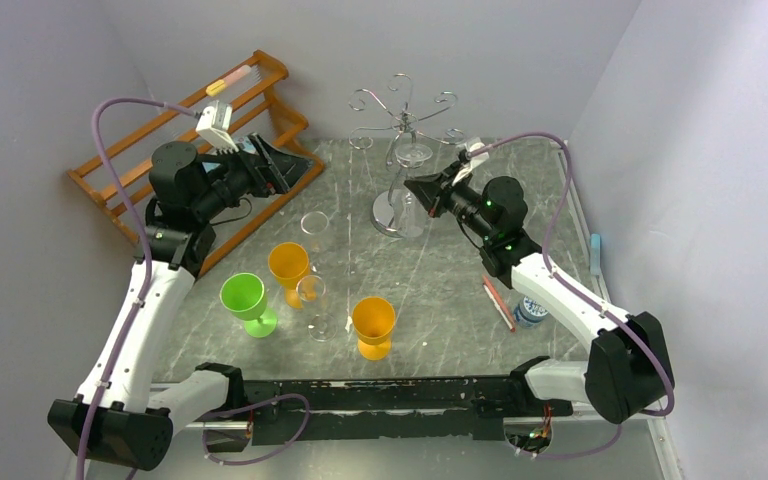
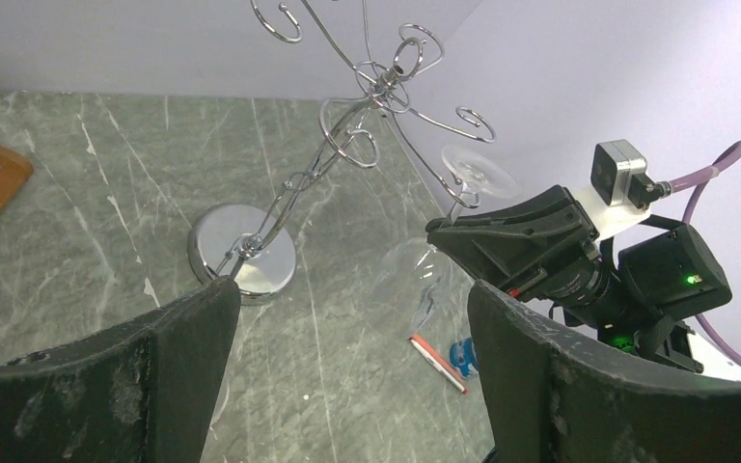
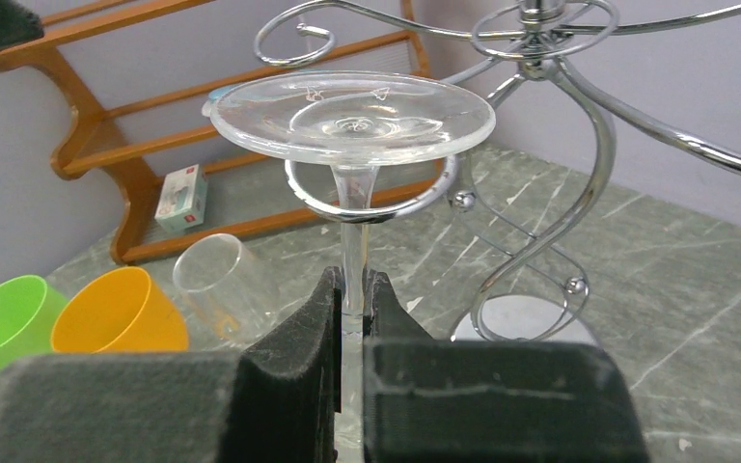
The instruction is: Place the wine glass upside down on the wine glass rack
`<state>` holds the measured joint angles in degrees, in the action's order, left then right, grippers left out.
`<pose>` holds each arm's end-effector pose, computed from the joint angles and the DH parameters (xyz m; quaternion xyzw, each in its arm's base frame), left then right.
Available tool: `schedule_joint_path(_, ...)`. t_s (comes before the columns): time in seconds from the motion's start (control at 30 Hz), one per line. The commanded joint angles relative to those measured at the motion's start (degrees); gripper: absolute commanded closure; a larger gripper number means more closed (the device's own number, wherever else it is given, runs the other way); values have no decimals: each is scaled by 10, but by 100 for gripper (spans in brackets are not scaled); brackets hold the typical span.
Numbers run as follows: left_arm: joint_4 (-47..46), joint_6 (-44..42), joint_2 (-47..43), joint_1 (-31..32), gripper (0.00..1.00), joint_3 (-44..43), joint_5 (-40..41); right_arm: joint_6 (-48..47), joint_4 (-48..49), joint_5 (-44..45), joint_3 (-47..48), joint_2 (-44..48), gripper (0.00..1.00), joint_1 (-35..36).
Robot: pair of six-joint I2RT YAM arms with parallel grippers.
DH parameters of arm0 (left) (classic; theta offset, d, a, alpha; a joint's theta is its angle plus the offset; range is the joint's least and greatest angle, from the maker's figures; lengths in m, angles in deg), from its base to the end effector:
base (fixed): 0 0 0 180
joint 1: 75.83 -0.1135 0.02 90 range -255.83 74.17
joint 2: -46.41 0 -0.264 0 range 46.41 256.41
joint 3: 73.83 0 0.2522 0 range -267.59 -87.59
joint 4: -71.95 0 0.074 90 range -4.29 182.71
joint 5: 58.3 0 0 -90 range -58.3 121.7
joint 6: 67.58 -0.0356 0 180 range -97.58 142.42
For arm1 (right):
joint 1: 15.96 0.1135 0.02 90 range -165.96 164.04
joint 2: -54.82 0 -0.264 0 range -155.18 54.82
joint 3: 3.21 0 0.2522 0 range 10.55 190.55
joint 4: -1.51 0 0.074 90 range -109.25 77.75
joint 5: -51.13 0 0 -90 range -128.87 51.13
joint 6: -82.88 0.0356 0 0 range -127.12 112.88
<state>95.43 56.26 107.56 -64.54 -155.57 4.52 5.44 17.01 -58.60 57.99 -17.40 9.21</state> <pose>0.2265 -0.0618 0.4281 0.0211 0.7225 -0.4143 0.5531 0.2611 0.1360 0.3251 -0.1985 0.6510 0.3440 0.6469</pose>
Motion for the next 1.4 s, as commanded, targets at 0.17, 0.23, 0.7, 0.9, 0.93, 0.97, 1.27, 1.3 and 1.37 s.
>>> schedule_joint_path(0.17, 17, -9, 2, 0, 9, 3, 10, 7, 18, 65, 9, -12, 100, -2)
schedule_joint_path(0.23, 19, -9, 1, 0, 9, 5, 11, 8, 17, 72, 9, -15, 97, -3)
schedule_joint_path(0.7, 29, -28, -24, 0, 8, 19, 52, -10, -36, 89, 8, -9, 61, -2)
schedule_joint_path(0.9, 51, -32, -17, 0, 10, 16, 59, -9, -55, 94, 3, 13, 50, -2)
schedule_joint_path(0.93, 53, -34, -18, 0, 9, 17, 62, -9, -63, 95, 1, 20, 48, -1)
schedule_joint_path(0.97, 56, -36, -19, 0, 9, 18, 65, -10, -71, 97, -2, 29, 47, -2)
schedule_joint_path(1.27, 128, -57, -4, 0, 12, 16, 92, 67, -173, 104, -53, 156, 43, -1)
schedule_joint_path(1.3, 133, -62, -2, 0, 18, 16, 87, 81, -180, 102, -61, 170, 43, -1)
schedule_joint_path(1.37, 137, -66, 3, 0, 25, 19, 76, 112, -196, 107, -76, 195, 43, -2)
